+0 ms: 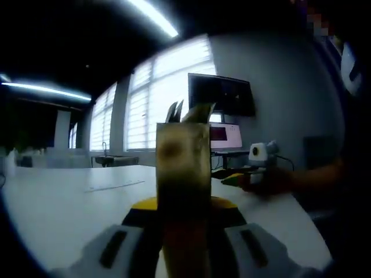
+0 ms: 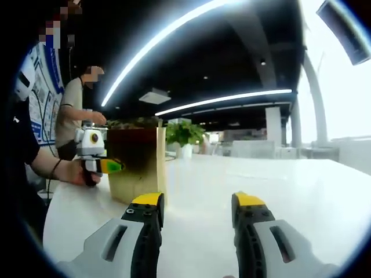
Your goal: Extract single mask from mask box in order stack masks on table
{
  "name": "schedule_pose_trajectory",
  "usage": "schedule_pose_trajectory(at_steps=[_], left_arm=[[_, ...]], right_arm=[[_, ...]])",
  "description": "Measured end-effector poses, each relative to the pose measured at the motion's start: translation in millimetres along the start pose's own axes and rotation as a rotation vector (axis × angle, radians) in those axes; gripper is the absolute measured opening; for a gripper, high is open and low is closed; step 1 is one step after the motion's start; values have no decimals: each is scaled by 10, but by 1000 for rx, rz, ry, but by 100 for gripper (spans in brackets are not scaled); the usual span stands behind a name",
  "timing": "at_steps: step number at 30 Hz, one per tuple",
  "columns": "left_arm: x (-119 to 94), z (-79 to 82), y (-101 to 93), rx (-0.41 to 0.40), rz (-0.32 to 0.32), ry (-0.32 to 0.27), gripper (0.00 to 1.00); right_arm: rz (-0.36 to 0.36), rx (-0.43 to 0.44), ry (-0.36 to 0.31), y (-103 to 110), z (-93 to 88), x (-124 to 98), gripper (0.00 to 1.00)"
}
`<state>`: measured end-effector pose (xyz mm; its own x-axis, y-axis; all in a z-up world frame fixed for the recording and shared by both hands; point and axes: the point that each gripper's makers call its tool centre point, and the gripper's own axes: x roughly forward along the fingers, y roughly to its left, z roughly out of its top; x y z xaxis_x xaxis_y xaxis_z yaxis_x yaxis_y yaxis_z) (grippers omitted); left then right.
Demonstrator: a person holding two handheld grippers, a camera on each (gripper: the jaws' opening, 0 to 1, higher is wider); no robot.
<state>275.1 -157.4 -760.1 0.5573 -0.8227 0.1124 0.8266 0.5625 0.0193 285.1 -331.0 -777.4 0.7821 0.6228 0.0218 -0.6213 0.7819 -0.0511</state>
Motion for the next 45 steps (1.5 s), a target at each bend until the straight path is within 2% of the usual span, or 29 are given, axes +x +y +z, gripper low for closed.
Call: schedule_pose_trajectory(at_steps=[2,5,14,32,35,38,45], left_arm=[[0,15,-11,48,7,-8,32],[4,14,-12,61,16,-5,33],[149,-20,169,11,35,-3,32],[127,-19,139,56,41,-7,33],[126,-23,143,64,42,-5,33],[125,-27,149,62,40,-4,33],[125,-28,122,56,40,-4,32]], right_arm=[[-2,1,3,-9,-7,-1,43],[-1,1,4,-16,-12,-2,43],[-8,3,12,-15,-25,-3,43],[-7,6,11,-19,-19,-5,43],[8,64,-24,54,40,-76,44],[-3,73,-37,85,61,-176,44],[-18,60,-26,118,43,-175,45]])
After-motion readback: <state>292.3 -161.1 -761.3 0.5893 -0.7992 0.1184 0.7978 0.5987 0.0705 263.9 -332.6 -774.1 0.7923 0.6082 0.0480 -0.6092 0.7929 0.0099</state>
